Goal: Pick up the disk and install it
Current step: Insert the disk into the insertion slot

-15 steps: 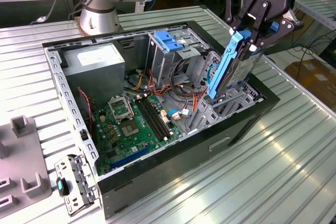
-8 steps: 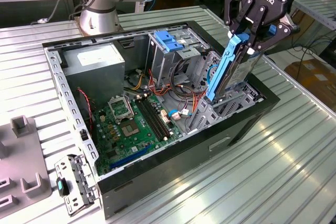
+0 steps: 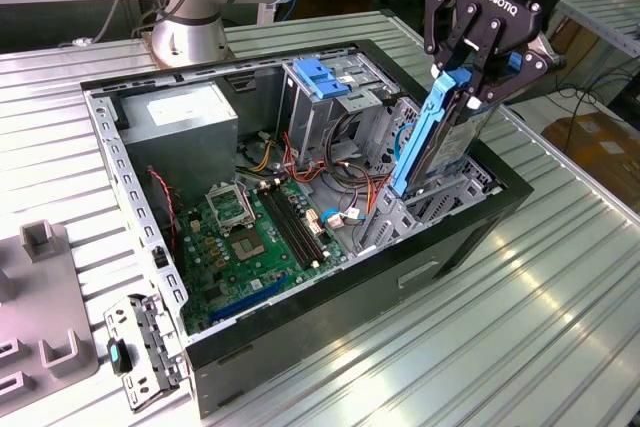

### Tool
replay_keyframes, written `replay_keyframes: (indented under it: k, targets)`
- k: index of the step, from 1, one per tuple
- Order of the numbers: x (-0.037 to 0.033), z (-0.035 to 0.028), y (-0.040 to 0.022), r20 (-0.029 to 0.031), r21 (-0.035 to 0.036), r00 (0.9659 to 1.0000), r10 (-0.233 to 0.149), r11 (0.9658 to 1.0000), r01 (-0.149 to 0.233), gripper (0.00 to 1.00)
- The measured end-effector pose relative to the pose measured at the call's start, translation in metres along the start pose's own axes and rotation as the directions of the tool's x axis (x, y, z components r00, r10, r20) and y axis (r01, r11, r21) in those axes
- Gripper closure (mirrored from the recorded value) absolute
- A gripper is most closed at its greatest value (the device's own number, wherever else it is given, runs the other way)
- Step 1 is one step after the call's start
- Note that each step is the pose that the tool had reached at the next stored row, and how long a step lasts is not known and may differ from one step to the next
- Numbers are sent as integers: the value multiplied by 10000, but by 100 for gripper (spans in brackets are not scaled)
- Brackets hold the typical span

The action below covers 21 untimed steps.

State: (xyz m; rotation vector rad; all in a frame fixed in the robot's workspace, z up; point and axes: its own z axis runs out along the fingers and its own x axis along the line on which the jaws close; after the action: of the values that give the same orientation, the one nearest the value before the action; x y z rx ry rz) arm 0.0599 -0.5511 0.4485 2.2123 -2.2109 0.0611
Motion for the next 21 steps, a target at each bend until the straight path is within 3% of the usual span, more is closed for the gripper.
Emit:
replay_keyframes:
  k: [21]
  targets:
    - [-2, 58, 6, -3, -1, 10000, 17, 10000, -17, 63]
